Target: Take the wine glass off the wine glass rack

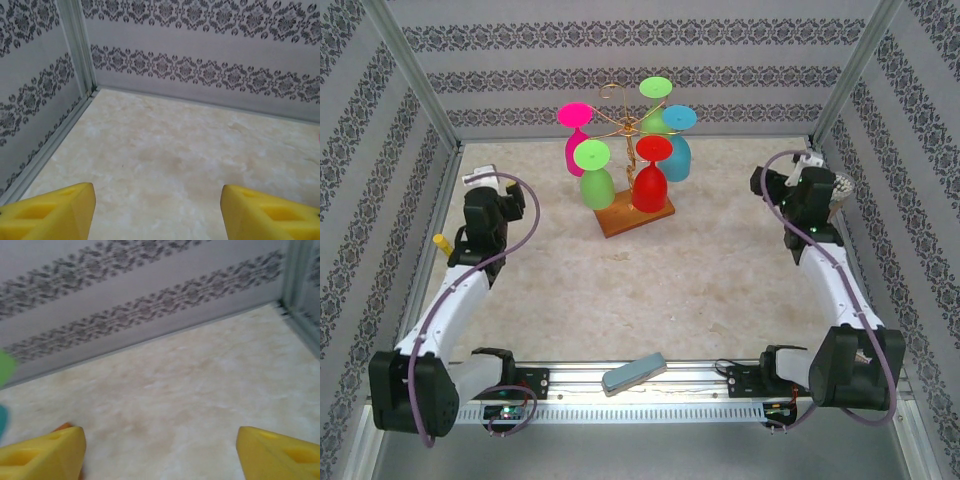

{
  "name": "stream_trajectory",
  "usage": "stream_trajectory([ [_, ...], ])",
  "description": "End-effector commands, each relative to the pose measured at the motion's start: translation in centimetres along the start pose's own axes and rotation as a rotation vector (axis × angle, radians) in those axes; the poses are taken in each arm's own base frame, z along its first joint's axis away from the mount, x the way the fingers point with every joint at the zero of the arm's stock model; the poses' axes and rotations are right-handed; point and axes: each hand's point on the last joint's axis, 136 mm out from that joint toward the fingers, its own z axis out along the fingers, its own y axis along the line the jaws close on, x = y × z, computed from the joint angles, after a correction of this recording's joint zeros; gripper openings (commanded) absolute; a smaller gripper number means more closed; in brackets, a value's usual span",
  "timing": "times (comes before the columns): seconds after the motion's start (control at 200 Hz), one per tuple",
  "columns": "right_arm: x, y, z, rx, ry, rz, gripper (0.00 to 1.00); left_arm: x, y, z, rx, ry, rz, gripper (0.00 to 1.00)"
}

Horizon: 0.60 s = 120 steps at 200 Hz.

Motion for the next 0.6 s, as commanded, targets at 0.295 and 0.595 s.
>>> stream_trajectory([
  [0.295, -6.1, 13.0, -4.1, -0.555, 0.211, 0.316, 0.6, -2.7, -3.7, -5.7, 0.201, 0.339, -0.116, 0.64],
  [0.595, -7.8, 18.7, -3.8, -0.709, 0.262, 0.329, 0.63, -6.0, -5.6, -7.7, 0.304, 0.354, -0.155, 0.63],
])
